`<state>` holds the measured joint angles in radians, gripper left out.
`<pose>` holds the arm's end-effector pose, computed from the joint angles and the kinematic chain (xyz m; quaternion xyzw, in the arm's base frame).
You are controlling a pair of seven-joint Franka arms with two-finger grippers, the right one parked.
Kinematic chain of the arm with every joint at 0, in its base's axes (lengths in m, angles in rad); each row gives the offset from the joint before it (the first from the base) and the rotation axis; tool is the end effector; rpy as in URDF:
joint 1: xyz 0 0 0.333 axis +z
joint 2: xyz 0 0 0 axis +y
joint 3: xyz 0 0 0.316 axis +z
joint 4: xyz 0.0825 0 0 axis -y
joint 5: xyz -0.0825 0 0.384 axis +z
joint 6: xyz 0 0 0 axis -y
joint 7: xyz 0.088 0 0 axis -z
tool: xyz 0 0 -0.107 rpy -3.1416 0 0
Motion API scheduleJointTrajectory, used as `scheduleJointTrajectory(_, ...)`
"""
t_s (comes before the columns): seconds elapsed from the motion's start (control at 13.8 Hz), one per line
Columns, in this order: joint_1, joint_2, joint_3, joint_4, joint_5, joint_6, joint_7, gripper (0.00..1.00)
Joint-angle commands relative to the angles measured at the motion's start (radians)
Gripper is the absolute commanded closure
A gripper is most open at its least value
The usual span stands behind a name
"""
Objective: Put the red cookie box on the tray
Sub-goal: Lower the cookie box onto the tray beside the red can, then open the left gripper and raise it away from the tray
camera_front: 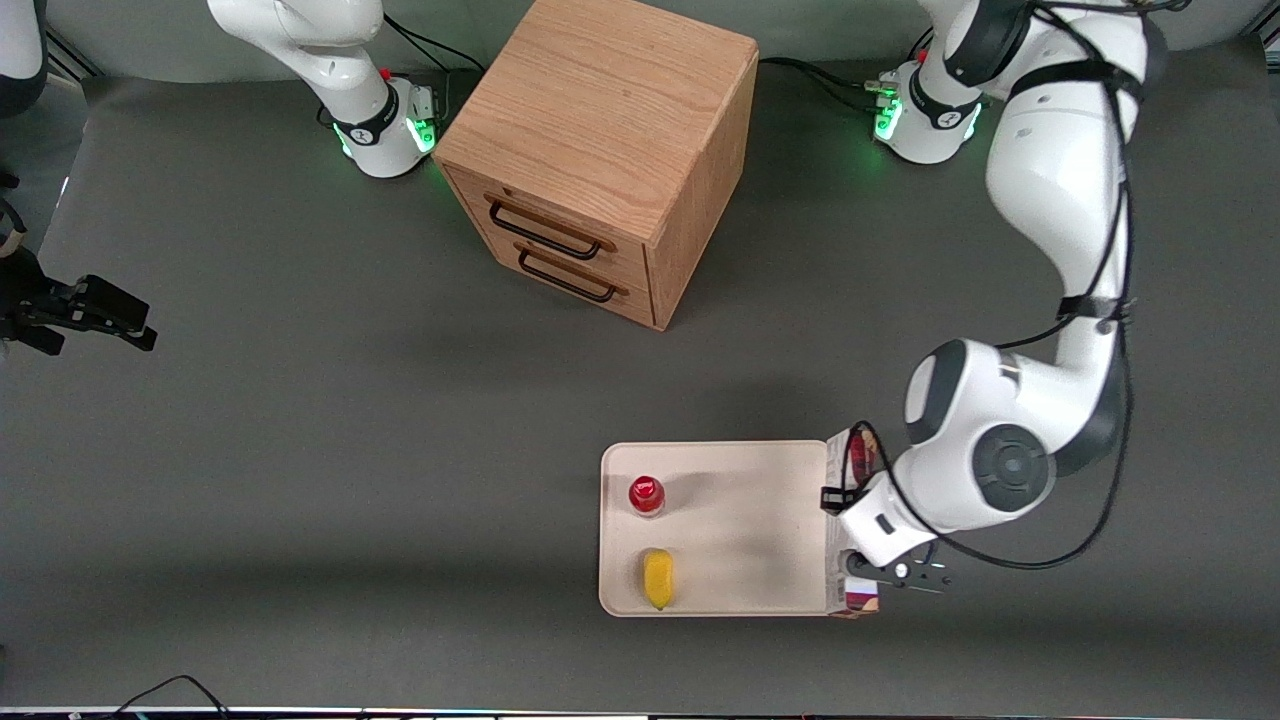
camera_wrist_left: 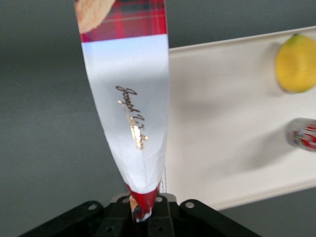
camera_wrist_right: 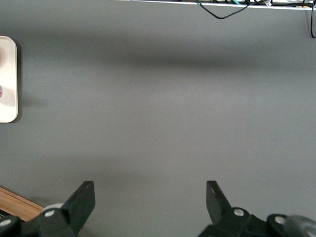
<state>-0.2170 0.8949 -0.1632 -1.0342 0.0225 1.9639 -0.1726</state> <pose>0.7386 -0.2460 0.3102 0.9955 -0.0761 0.0073 0.0565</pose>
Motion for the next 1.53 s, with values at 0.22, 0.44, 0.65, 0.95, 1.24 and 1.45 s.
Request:
scheduleJointTrajectory(0.22, -0.016, 0.096, 0.033, 0.045, 0.045, 0.084, -0.057, 1.0)
scheduleJointTrajectory(0.44, -0.021, 0.122, 0.031, 0.042, 0.044, 0.124, -0.09, 1.0)
scheduleJointTrajectory(0.65, -0.025, 0.134, 0.028, 0.042, 0.034, 0.118, -0.116, 1.0)
scheduleJointTrajectory(0.95, -0.025, 0.13, 0.028, 0.013, -0.009, 0.089, -0.117, 1.0)
scheduleJointTrajectory(1.24, -0.022, 0.099, 0.028, -0.075, 0.004, 0.192, -0.111, 0.0)
scheduleJointTrajectory(1.45, -0.007, -0.043, 0.028, -0.283, 0.002, 0.326, -0.104, 0.0)
